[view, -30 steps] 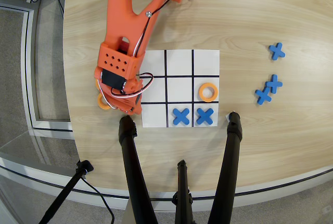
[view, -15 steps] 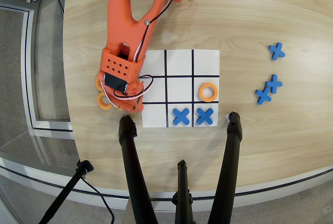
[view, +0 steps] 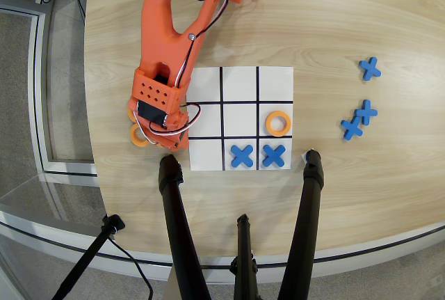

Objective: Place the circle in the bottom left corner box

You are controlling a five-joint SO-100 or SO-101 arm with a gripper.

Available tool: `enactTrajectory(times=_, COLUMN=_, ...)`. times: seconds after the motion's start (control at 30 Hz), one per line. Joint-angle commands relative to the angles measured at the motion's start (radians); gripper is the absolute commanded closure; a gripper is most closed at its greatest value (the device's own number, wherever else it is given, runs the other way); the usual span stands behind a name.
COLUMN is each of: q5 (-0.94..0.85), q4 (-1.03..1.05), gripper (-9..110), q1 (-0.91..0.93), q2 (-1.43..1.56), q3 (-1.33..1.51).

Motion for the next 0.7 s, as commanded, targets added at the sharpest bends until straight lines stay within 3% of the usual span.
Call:
enactTrajectory(times=0.0, q5=-0.005, q4=-0.008, gripper=79, q1=0.0, q2=0.0, q3=-0.041)
enactTrajectory(times=0.67, q5=-0.005, q4=-0.009, gripper=80, q1=-0.008, q2=0.003, q3=0.043)
